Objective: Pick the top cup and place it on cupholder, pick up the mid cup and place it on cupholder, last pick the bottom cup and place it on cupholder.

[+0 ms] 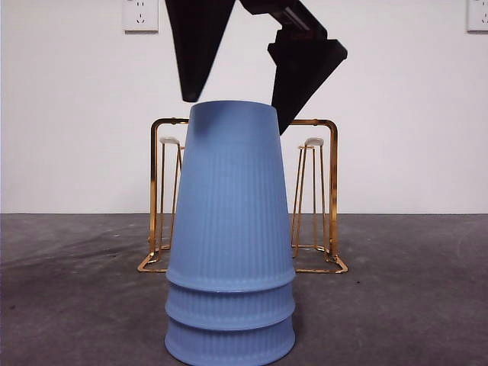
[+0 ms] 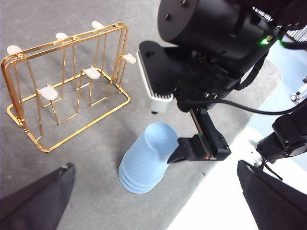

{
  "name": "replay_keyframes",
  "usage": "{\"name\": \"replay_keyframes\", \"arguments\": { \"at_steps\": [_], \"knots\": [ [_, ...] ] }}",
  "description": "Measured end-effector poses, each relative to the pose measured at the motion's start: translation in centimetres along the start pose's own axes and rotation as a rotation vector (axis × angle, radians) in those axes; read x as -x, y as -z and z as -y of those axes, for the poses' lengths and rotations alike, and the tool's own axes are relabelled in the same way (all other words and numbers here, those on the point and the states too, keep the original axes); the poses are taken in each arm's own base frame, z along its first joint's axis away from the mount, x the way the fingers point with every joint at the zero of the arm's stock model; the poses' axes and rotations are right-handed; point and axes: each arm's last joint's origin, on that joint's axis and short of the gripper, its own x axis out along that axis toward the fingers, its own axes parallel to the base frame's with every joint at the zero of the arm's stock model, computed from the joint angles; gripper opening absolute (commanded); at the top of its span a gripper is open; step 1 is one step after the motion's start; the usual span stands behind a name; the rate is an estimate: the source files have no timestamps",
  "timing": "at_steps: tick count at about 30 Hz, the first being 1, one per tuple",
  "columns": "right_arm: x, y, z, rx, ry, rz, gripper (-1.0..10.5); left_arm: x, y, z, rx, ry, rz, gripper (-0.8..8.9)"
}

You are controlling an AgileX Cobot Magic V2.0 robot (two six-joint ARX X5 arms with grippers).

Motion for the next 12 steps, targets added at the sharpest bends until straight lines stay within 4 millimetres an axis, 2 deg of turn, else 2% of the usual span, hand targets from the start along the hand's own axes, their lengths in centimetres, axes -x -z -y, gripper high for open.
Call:
{"name": "replay_keyframes", "arguments": {
  "at_steps": [5,12],
  "knots": [
    [-0.96,-0.44,0.03,-0.002,-0.021,-0.020,4.5,0.00,0.00,0.00,0.000,0.000,0.000,5.62],
    [-1.03,-0.61,0.03,0.000,-0.021,-0.007,3.2,0.00,-0.01,0.00,0.000,0.000,0.001,5.62]
  ]
}}
